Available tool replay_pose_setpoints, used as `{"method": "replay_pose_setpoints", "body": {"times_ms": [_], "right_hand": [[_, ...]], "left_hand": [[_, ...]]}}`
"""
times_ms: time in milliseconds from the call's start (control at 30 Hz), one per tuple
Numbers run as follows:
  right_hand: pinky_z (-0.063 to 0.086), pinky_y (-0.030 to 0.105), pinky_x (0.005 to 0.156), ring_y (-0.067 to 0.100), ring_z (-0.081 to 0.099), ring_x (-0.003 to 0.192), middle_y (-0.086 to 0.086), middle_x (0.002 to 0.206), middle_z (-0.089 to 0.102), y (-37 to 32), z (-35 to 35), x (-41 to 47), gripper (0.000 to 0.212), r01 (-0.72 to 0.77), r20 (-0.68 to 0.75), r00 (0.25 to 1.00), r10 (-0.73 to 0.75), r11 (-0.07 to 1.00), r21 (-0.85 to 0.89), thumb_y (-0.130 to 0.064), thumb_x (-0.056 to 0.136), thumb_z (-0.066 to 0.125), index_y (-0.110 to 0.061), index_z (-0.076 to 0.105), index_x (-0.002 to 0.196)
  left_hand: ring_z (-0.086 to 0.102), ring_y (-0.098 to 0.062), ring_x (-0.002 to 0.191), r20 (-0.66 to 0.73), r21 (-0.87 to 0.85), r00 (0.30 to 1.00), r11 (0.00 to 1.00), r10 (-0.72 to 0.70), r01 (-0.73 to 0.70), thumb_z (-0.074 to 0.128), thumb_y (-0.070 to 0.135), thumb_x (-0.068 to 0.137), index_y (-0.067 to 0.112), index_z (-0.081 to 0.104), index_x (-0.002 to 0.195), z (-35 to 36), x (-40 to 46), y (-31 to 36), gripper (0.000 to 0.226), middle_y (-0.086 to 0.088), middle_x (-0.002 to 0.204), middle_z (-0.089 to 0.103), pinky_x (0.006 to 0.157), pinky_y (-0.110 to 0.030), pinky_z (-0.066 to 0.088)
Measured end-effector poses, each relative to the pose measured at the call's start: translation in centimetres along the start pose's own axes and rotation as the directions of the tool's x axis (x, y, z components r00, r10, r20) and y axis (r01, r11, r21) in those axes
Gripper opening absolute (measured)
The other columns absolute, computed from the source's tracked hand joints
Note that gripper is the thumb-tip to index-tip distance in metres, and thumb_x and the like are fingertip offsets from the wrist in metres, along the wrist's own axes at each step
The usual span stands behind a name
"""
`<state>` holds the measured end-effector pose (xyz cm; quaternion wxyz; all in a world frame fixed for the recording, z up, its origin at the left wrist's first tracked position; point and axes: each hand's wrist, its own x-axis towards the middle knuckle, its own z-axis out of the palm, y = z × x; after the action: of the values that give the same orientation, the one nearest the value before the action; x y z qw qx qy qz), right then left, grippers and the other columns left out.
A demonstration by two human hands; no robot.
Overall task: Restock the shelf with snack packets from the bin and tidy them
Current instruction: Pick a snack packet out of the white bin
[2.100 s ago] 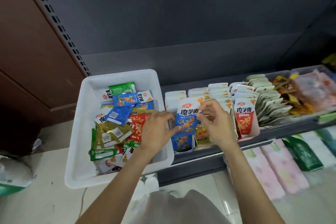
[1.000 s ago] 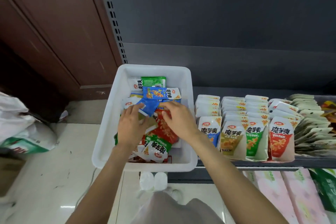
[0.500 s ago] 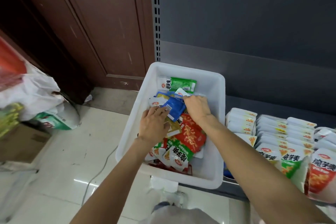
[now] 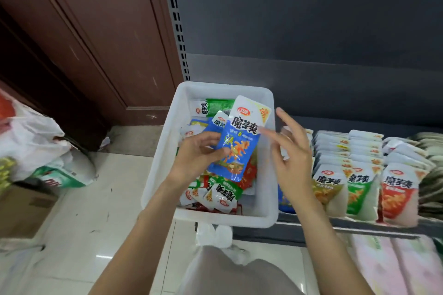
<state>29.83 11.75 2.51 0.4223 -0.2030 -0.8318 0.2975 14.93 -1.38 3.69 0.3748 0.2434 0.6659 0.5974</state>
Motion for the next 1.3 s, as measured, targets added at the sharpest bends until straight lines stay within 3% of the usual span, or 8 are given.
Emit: {"method": "replay_pose_setpoints", "body": {"times_ms": [133,367,500,633,733,867,1100,1300], "right_hand": [[0.053,0.024,0.079,0.008,0.064,0.096,-0.009,0.118,0.06,-1.2,-3.7,-0.4,0.065,-0.517,0.118,0.852,0.51,0.784,0.344,-0.009,0.088,0.064,-0.036,0.033,0.139],[0.054,0.025,0.062,0.013,0.068,0.081,0.001,0.098,0.071,-0.5,-8.5,-1.4,0.054,-0.515,0.069,0.848,0.526,0.785,0.345,-0.001,0.085,0.066,-0.038,0.045,0.119],[0.054,0.034,0.082,0.013,0.066,0.097,0.003,0.105,0.068,1.8,-10.4,-3.5,0.038,-0.587,0.01,0.797,0.603,0.772,0.242,-0.007,0.087,0.066,-0.027,0.045,0.112],[0.054,0.04,0.087,0.017,0.062,0.108,0.004,0.117,0.064,3.8,-9.3,-5.4,0.043,-0.668,0.111,0.744,0.659,0.737,0.1,-0.016,0.086,0.067,-0.021,0.044,0.122],[0.056,0.024,0.073,0.004,0.066,0.092,-0.01,0.101,0.067,3.8,-7.9,-5.4,0.038,-0.646,0.146,0.759,0.635,0.762,0.044,-0.01,0.088,0.064,-0.029,0.044,0.114],[0.058,0.041,0.07,0.006,0.068,0.087,-0.009,0.099,0.071,4.2,-6.7,-5.1,0.038,-0.609,0.152,0.776,0.612,0.79,-0.073,-0.017,0.089,0.064,-0.037,0.042,0.113],[0.05,0.032,0.08,0.013,0.067,0.092,-0.007,0.106,0.068,4.4,-5.7,-6.7,0.058,-0.536,0.069,0.78,0.622,0.722,-0.438,-0.023,0.086,0.067,-0.029,0.033,0.133],[0.057,0.036,0.07,0.017,0.065,0.08,0.002,0.121,0.054,4.5,-5.6,-7.1,0.045,-0.278,0.008,0.946,0.325,0.821,-0.499,-0.006,0.082,0.068,-0.022,0.057,0.122]], "left_hand": [[0.07,-0.021,0.079,0.008,0.103,0.999,0.993,0.051,-0.052,0.076,0.006,0.075,0.016,0.068,0.094,2.8,-0.6,-0.3,0.023,-0.009,0.093,0.072,0.071,-0.034,0.057],[0.062,0.009,0.073,0.182,0.198,0.961,0.949,0.21,-0.245,0.074,0.01,0.078,0.029,0.061,0.086,9.6,-1.0,0.5,0.025,0.016,0.086,0.065,0.068,-0.009,0.047],[0.054,0.003,0.093,0.185,0.593,0.941,0.731,0.284,-0.338,0.069,0.025,0.084,0.027,0.062,0.109,10.2,0.2,-1.8,0.027,0.016,0.106,0.063,0.08,-0.011,0.04],[0.048,-0.011,0.113,0.208,0.691,0.913,0.608,0.35,-0.391,0.063,0.021,0.088,0.026,0.061,0.118,9.9,0.7,-3.3,0.03,0.008,0.12,0.06,0.096,-0.016,0.027],[0.046,-0.016,0.116,0.276,0.708,0.895,0.556,0.35,-0.436,0.06,0.017,0.089,0.021,0.06,0.121,10.0,1.1,-3.8,0.033,0.006,0.123,0.06,0.096,-0.017,0.025],[0.045,-0.021,0.117,0.335,0.719,0.89,0.527,0.308,-0.453,0.062,0.014,0.087,0.011,0.058,0.122,10.4,1.2,-3.9,0.035,-0.002,0.123,0.06,0.094,-0.024,0.031],[0.043,-0.008,0.116,0.243,0.646,0.904,0.636,0.352,-0.421,0.06,0.015,0.088,0.028,0.053,0.127,10.6,1.2,-4.1,0.043,0.009,0.123,0.055,0.097,-0.022,0.033],[0.05,-0.015,0.114,0.303,0.729,0.827,0.443,0.474,-0.521,0.063,0.027,0.088,0.025,0.058,0.126,10.9,2.0,-5.1,0.037,0.006,0.122,0.062,0.099,-0.03,0.037]]}}
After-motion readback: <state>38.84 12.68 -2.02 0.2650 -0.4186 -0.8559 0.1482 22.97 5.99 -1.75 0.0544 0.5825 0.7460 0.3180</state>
